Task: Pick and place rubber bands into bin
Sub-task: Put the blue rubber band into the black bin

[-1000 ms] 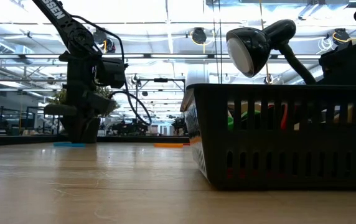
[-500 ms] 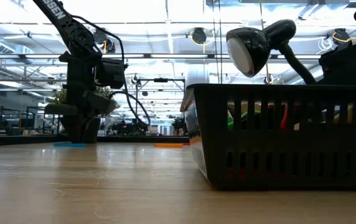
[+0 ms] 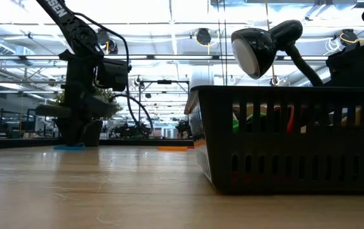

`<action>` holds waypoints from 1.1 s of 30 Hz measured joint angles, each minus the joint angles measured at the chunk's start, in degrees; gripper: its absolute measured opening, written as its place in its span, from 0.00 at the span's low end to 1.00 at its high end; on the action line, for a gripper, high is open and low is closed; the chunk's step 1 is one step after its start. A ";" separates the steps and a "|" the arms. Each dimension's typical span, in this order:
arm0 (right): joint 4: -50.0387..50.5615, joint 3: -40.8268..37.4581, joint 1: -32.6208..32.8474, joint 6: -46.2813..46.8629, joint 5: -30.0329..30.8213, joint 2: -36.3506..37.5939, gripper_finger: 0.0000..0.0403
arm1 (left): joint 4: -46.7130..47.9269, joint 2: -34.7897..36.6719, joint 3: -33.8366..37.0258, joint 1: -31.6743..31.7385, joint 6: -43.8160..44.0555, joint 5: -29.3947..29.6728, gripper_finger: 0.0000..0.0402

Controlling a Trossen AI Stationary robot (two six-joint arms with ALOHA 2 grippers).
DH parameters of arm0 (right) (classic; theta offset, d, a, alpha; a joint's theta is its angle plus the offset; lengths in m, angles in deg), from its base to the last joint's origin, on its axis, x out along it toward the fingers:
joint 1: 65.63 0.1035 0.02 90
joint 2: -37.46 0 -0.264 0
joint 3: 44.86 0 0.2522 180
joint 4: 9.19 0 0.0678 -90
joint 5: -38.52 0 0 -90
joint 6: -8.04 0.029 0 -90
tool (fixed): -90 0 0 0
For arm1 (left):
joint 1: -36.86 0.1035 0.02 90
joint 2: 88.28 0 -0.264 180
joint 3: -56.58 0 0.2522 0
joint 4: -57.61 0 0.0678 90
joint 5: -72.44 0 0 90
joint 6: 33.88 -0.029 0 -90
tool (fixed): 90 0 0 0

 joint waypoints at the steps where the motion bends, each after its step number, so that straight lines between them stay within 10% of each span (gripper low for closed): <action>1: 0.00 0.00 -0.01 0.00 0.00 0.02 0.29 | -0.21 0.00 0.02 -0.18 0.20 0.73 0.21; 33: 0.01 0.02 -0.02 -0.02 0.00 0.02 0.29 | -4.59 0.04 0.07 -0.35 3.72 2.57 0.01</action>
